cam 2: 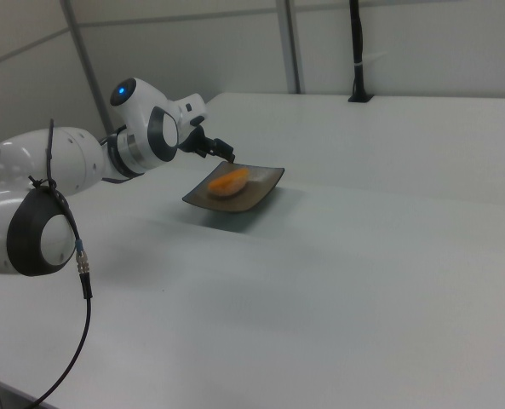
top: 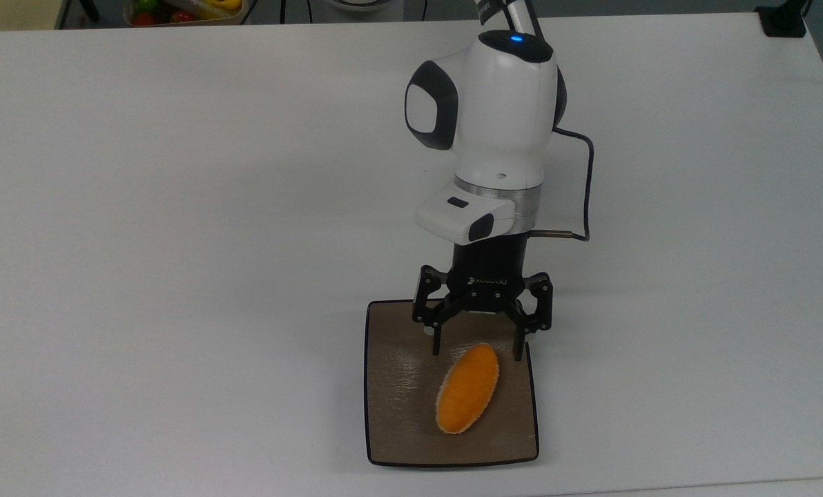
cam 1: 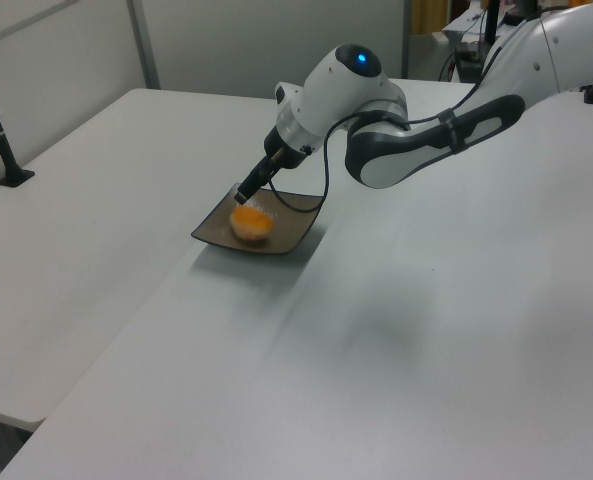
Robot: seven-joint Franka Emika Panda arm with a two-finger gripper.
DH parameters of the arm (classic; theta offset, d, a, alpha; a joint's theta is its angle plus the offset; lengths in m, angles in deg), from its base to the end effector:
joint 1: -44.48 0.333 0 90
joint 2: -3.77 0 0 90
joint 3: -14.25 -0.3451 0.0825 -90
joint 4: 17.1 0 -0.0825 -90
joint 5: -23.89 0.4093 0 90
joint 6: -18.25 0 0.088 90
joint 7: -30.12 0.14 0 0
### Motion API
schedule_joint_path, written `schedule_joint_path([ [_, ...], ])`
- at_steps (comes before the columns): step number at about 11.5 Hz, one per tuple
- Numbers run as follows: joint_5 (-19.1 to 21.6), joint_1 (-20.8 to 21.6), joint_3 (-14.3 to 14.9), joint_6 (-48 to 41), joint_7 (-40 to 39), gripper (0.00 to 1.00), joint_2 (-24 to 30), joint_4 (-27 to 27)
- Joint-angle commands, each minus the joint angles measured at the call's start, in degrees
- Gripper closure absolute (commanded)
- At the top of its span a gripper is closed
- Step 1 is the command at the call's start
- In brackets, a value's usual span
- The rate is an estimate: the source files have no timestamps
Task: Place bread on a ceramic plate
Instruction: 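Lower the roll onto the plate and open the gripper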
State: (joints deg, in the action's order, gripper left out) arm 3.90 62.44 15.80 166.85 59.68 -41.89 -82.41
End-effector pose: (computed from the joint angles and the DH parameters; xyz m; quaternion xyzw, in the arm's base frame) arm 0.8333 0.2547 0.3886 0.9377 0.0106 0.3471 0.0060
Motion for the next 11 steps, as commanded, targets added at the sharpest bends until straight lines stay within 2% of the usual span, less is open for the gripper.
schedule_joint_path([
  [1,0.0,-2.0,-1.4,-10.2,0.8,0.00,6.5,-3.6],
  [3,0.2,-3.8,-5.0,-20.1,-1.3,0.00,11.3,-6.9],
  [4,3.0,-4.5,-6.0,-26.1,-4.8,0.00,13.4,-7.6],
  [6,10.0,-4.9,-6.0,-38.7,-16.1,0.00,17.8,-9.0],
  [7,11.1,-5.1,-6.0,-43.5,-19.3,0.00,19.7,-10.0],
  [11,11.3,-7.6,-6.0,-48.5,-22.4,0.00,28.0,-17.6],
])
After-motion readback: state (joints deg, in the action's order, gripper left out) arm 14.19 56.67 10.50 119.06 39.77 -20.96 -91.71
